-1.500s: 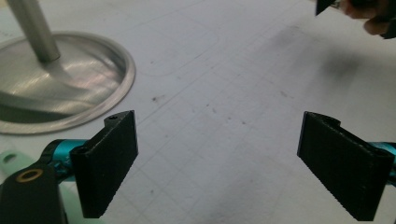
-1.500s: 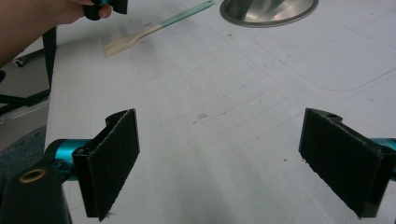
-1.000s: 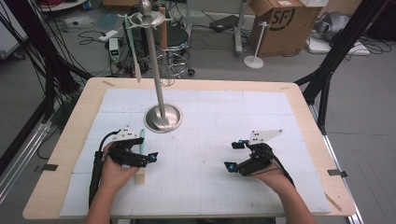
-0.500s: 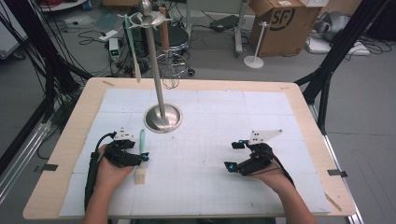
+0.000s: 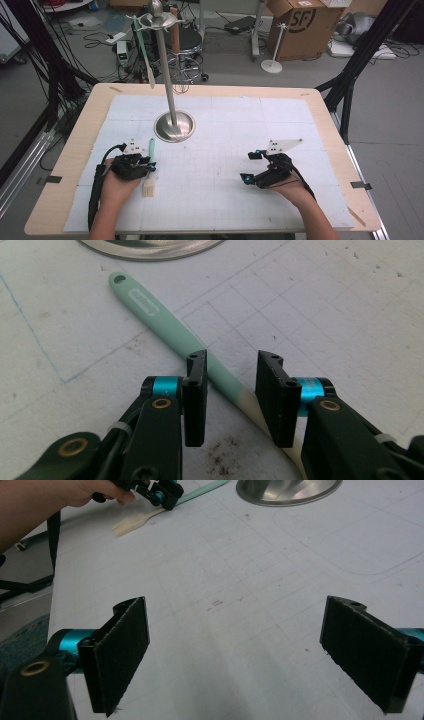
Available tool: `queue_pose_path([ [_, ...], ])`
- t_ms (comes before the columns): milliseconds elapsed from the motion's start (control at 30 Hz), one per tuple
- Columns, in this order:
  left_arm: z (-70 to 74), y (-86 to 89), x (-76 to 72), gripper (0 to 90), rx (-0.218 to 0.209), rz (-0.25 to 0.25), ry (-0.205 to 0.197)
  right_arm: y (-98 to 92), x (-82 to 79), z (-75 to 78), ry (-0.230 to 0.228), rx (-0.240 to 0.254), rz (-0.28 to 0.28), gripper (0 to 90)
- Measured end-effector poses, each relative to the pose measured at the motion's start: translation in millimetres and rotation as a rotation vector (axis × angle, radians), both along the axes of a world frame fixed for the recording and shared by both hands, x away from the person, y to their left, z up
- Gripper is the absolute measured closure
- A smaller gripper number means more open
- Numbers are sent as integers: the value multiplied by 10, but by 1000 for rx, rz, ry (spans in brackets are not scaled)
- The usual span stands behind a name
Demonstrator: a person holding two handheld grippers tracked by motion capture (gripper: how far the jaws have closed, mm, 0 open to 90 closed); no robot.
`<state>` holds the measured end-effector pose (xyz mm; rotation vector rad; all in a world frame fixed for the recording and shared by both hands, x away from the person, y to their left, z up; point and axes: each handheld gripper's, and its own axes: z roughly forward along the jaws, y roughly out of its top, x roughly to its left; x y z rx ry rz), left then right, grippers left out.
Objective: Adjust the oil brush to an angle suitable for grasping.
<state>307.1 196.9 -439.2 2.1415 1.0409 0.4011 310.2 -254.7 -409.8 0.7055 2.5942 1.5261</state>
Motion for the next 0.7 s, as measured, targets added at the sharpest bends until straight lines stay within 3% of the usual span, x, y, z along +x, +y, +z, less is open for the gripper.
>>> queue_pose_path([
  [367,18,10,-61,726,-17,-59,23,1,-4,4,5,5,3,117],
  [533,16,-94,-65,772,-44,-146,40,5,-5,4,-1,5,6,117],
  [700,16,-201,-76,792,-45,-226,47,7,-5,2,1,-1,6,117],
])
